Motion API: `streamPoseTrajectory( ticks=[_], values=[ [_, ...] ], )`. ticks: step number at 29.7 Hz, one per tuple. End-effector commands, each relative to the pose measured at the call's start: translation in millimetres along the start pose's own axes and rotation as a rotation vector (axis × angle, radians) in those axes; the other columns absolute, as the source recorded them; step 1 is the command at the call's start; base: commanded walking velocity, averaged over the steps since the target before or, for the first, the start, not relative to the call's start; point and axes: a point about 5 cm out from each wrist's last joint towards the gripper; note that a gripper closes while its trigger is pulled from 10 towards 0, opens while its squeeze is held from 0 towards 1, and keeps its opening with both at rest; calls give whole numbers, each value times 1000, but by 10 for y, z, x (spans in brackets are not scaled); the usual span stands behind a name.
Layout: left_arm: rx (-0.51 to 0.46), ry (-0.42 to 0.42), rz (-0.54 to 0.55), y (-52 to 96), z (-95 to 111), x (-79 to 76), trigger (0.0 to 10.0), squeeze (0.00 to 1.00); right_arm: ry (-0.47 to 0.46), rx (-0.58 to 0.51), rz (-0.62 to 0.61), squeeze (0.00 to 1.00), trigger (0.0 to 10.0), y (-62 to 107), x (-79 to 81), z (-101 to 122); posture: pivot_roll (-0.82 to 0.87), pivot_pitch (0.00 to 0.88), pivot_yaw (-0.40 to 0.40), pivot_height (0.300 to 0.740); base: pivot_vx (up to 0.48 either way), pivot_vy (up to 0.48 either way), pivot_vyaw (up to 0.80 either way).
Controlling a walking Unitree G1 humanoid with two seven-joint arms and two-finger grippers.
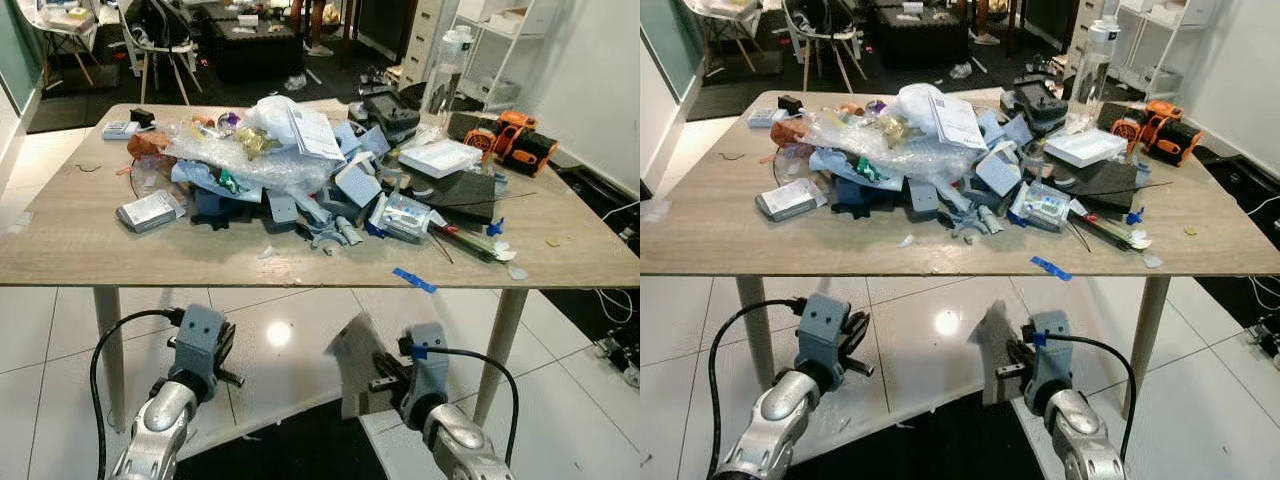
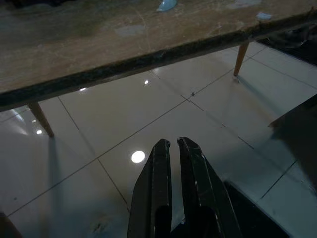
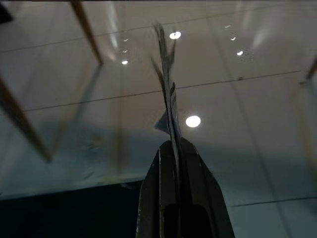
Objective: Picking trash to rubbish bin
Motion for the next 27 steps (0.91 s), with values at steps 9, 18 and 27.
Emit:
streamPoseTrajectory(
  ticks=[9,18,27],
  values=[
    [71,12,43,53,-187,-10,10000,0,-5,70,-31,0,10000,7,-7,-225,-12,63,-16,740,0,0,-291],
    [45,-10,33,22,-133,-52,10000,0,6,54,-24,0,10000,-14,17,-245,-18,66,-14,740,0,0,-800],
    [6,-8,32,-13,-79,-98,10000,0,-7,31,-25,0,10000,-57,15,-195,-18,67,-15,740,0,0,-800]
  ],
)
Point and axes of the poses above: a point about 5 cm out from each wrist's last joint towards the gripper, its own y axis pointing back from the gripper into the wrist, its own z axis along the axis of the wrist's last joint, x = y × z, and after that the axes turned 12 degrees about y, right-handed
